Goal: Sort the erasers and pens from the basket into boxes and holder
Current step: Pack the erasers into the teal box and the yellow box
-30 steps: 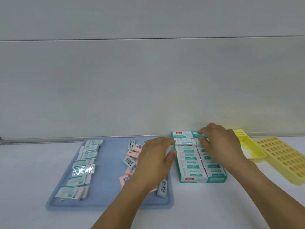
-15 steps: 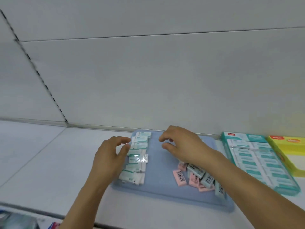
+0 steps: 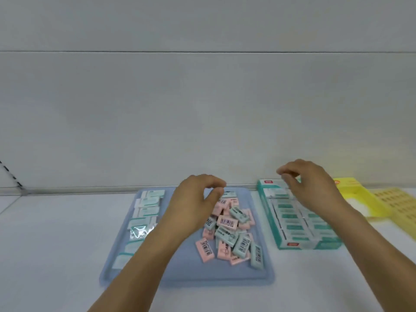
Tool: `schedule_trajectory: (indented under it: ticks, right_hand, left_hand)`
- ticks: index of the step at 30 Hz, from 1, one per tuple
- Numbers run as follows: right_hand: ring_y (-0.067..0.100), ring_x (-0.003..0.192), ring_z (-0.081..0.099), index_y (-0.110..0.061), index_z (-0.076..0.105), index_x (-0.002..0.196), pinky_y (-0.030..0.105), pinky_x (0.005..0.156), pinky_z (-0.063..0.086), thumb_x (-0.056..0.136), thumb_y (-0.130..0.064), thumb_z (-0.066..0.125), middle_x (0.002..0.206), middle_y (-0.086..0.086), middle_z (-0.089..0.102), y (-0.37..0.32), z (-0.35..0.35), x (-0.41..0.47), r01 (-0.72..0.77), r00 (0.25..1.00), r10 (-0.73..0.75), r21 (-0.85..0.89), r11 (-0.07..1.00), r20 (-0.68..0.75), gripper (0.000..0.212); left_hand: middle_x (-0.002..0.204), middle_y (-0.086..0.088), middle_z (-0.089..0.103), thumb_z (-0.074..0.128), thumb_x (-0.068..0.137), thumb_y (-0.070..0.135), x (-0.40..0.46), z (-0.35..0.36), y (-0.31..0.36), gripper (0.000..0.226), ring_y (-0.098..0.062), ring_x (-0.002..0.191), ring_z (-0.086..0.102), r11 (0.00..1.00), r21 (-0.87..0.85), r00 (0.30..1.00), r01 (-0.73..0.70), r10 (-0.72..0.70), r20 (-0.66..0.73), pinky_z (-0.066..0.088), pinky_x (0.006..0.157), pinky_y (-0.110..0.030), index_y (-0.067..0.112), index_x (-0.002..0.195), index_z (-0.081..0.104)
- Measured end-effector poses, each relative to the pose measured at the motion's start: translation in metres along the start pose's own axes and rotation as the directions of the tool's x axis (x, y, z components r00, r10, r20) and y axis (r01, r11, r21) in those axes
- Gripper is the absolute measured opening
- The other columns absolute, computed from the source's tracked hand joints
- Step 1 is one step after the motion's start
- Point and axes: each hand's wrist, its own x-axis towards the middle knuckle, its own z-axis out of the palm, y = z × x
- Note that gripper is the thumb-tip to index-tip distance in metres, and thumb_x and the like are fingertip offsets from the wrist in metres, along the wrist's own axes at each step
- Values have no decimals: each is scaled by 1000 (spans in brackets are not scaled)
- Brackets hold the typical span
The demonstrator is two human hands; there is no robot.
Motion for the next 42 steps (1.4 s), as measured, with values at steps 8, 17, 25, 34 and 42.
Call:
schedule_trajectory:
  ticks: [8,17,25,34,42]
  right_hand:
    - [15,102,52,-26,69,106,36,83,48,88,-28,66,102,-9,51,57,-6,-15,-41,973,66,-113,993,219,18]
    - [15,98,52,-27,67,107,35,76,48,93,-34,57,104,-5,54,64,-9,-6,45,969,0,-179,983,246,18]
    - [14,98,51,-29,66,110,30,67,44,99,-34,47,107,-6,53,66,-8,-13,91,972,-43,-205,975,231,23]
    - [14,98,52,-25,67,108,29,67,42,101,-30,43,108,-5,54,68,-6,-16,97,980,-49,-245,965,195,26]
    - [13,104,46,-30,65,115,27,60,36,102,-26,40,112,-7,51,72,-3,-18,146,978,-79,-361,921,194,28]
  left_hand:
    - [118,0,57,61,91,40,78,102,56,35,-20,111,50,891,387,947,-238,123,297,41,90,-35,24,121,65]
    - [95,-6,60,61,91,29,94,114,60,20,-24,87,57,448,651,790,-613,369,490,27,69,-30,11,97,68]
    - [104,-1,65,50,98,22,100,111,55,24,-20,96,58,906,346,924,-244,109,367,49,83,-35,17,107,72]
    - [110,0,56,42,101,32,74,121,49,31,-18,103,48,794,510,938,-330,215,272,40,77,-31,20,109,70]
    - [107,0,53,41,102,33,72,131,47,30,-19,99,50,777,573,964,-262,184,191,40,68,-31,24,110,69]
